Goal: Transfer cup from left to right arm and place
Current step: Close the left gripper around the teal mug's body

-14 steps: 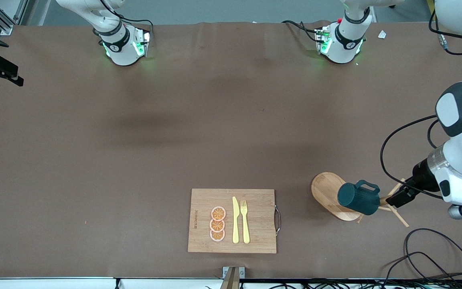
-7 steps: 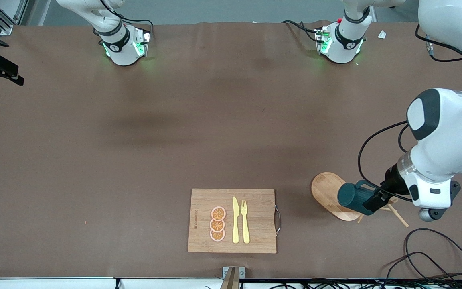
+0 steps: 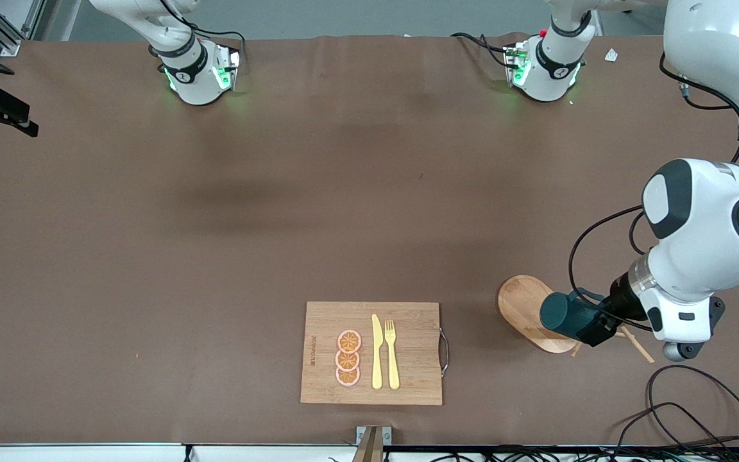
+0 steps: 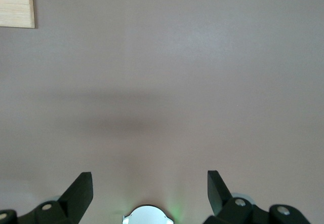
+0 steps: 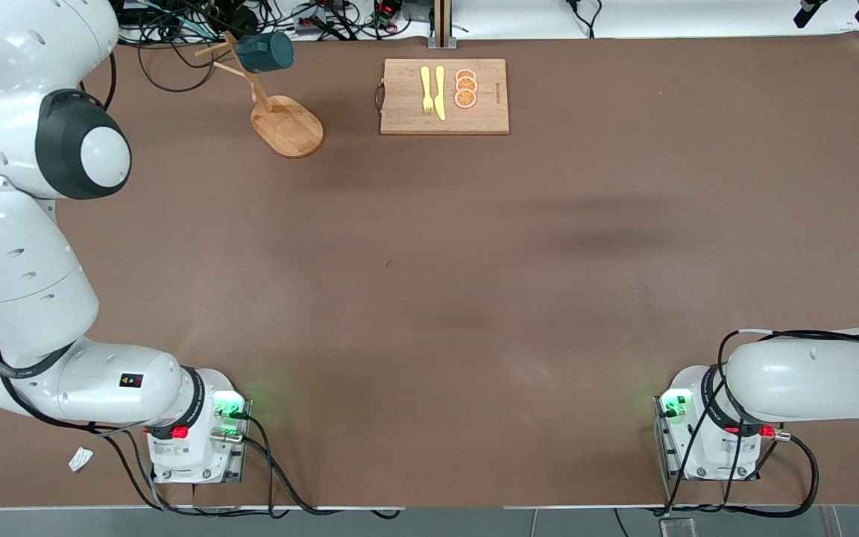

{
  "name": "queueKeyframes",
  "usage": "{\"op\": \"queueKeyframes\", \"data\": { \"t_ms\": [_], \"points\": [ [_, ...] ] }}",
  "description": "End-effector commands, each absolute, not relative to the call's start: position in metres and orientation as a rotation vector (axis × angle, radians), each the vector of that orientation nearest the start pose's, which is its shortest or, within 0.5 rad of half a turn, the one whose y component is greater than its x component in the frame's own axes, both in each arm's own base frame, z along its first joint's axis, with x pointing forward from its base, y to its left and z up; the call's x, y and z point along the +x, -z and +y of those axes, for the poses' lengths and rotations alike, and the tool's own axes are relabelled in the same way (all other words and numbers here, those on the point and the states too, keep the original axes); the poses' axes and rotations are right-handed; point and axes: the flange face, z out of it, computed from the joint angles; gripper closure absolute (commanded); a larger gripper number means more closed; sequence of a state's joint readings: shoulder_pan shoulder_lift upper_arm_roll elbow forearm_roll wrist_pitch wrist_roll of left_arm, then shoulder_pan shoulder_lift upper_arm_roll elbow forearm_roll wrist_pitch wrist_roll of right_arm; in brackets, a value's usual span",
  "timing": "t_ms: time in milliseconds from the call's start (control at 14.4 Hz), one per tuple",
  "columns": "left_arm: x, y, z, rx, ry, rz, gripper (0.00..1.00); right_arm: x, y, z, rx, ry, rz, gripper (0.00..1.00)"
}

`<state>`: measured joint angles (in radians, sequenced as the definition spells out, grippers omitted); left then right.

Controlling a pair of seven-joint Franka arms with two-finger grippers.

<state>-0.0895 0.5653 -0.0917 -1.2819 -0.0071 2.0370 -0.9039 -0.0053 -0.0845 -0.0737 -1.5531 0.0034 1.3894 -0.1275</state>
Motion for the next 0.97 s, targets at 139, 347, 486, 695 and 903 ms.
{"op": "queueKeyframes", "data": {
  "t_ms": [139, 347, 486, 695, 903],
  "points": [
    [0.733, -0.444, -0.127, -3.062, 0.25, -1.247, 0.0, 0.498, -0.667, -0.044, -3.125, -0.116, -0.073, 0.0],
    [0.735, -0.438, -0.129, -3.047, 0.244, -1.294, 0.0, 0.498, -0.667, -0.044, -3.125, -0.116, -0.073, 0.0],
    [0.735, -0.434, -0.134, -3.045, 0.235, -1.297, 0.0, 0.498, -0.667, -0.044, -3.125, -0.116, -0.073, 0.0],
    [0.736, -0.426, -0.132, -3.038, 0.22, -1.299, 0.0, 0.498, -0.667, -0.044, -3.125, -0.116, -0.073, 0.0],
    [0.735, -0.423, -0.134, -3.037, 0.18, -1.363, 0.0, 0.498, -0.667, -0.044, -3.125, -0.116, -0.073, 0.0]
  ]
}}
